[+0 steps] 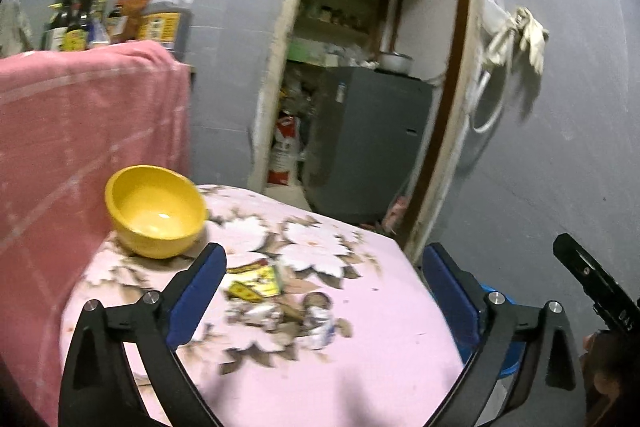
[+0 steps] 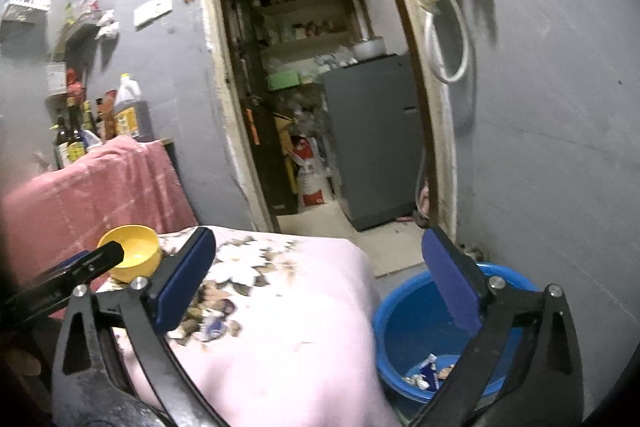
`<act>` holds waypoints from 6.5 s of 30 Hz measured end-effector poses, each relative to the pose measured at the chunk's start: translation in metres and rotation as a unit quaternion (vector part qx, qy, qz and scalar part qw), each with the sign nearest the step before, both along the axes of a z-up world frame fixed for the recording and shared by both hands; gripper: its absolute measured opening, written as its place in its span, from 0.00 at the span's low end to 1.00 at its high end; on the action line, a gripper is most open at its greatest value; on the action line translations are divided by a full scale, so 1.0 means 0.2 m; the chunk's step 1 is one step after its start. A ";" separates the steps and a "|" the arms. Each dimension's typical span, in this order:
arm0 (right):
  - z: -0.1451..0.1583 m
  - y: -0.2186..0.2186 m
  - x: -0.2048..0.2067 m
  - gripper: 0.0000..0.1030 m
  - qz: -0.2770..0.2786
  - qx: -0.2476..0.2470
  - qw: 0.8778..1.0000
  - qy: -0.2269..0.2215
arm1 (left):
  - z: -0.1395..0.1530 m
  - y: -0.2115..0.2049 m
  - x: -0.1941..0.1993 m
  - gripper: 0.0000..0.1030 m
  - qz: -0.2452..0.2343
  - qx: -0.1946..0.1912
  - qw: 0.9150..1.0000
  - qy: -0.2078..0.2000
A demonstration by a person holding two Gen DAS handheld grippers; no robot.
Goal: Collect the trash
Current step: 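Move both tools back toward the trash pile beside the yellow bowl, then grasp the silver foil wrapper with the left tool and lift it, then carry the silver foil wrapper with the left tool over the blue basin, then open the left tool to drop the silver foil wrapper into the basin, then move both tools back over the remaining trash on the table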
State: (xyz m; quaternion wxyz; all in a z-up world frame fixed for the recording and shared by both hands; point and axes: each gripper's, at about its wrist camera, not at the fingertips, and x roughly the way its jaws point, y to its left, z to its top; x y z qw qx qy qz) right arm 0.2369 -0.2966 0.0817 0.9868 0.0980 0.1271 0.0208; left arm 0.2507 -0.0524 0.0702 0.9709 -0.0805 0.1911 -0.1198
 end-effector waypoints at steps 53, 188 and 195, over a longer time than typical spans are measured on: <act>-0.50 0.53 0.52 0.83 0.132 -0.109 0.967 0.187 | -0.44 0.25 0.39 0.67 -0.013 0.057 0.985 0.162; -0.01 -0.16 -0.02 0.98 -0.003 -0.003 1.000 0.019 | 0.02 -0.34 0.08 0.68 -0.074 0.010 0.997 0.031; 0.02 0.04 -0.01 1.00 0.022 -0.007 1.000 0.001 | 0.03 -0.05 0.00 0.93 -0.004 -0.003 1.000 -0.002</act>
